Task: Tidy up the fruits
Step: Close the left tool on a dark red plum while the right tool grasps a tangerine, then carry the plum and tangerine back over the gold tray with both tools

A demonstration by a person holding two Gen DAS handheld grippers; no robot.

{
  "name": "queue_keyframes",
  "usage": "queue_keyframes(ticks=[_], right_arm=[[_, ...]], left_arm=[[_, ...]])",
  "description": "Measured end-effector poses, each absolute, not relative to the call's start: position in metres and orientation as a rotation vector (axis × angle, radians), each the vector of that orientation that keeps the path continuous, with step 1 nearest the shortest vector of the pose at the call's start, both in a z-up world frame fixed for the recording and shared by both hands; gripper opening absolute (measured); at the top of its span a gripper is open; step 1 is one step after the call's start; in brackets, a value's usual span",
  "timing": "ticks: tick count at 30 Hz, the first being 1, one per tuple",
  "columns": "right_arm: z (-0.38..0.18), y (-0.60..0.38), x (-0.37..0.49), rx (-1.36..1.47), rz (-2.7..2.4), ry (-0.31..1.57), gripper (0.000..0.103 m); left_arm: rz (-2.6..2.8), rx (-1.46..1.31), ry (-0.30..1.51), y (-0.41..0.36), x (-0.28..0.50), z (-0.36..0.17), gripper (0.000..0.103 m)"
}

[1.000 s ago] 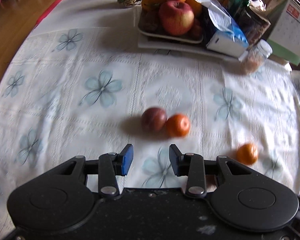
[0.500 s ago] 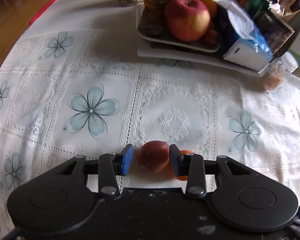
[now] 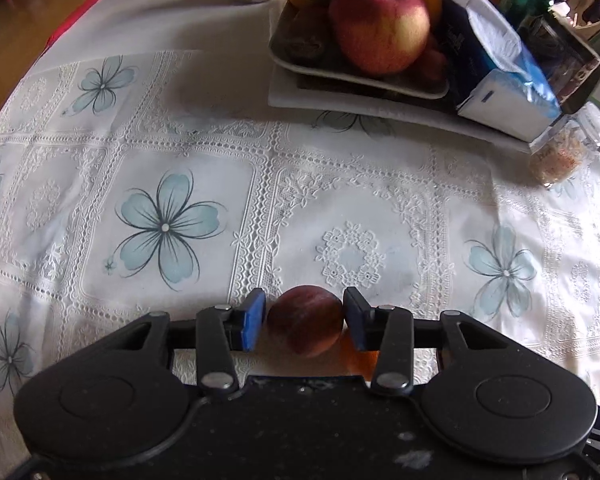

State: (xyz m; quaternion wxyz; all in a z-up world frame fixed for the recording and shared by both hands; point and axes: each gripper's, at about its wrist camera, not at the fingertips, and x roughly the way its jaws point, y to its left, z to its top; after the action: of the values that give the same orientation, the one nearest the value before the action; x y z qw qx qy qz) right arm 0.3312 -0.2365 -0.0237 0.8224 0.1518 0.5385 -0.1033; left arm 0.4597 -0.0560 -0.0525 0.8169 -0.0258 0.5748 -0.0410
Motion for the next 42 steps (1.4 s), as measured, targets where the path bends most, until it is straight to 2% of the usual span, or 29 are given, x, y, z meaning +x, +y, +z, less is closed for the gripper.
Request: queue_keyframes(ticks=[12,14,16,24,32,42], right_arm=[[-0.046,-0.227,0.345,0.295,-0.249,1.194,0.058],[-0.046,-0.227,0.343,0.293,-0.247,1.189,0.057],[-0.045,-0.227,0.342,0.279,-0.258,1.181,0.051],[-0.039,-0.232,0.327,0.276,-0.268,1.170,0.051],[-0.015,-0.244,0.285,0.305,-0.284,1.139,0.051],[0.008,-0.225,0.199,0.323,-0.251,1.107,0.051]], left_arm=[[-0.090,-0.033,1.222,-0.059,0.455,-0.056,0.041],[-0.092,-0.050,1.237,-0.056,0.454,-0.055,0.041],[-0.096,-0.054,1.247,-0.055,0.453,-0.055,0.040],[-0.099,-0.025,1.258,-0.054,0.433,-0.048,0.040],[-0.120,-0.030,1.272,-0.044,0.379,-0.010,0.040],[-0.138,-0.041,1.294,-0.030,0.271,0.032,0.040]])
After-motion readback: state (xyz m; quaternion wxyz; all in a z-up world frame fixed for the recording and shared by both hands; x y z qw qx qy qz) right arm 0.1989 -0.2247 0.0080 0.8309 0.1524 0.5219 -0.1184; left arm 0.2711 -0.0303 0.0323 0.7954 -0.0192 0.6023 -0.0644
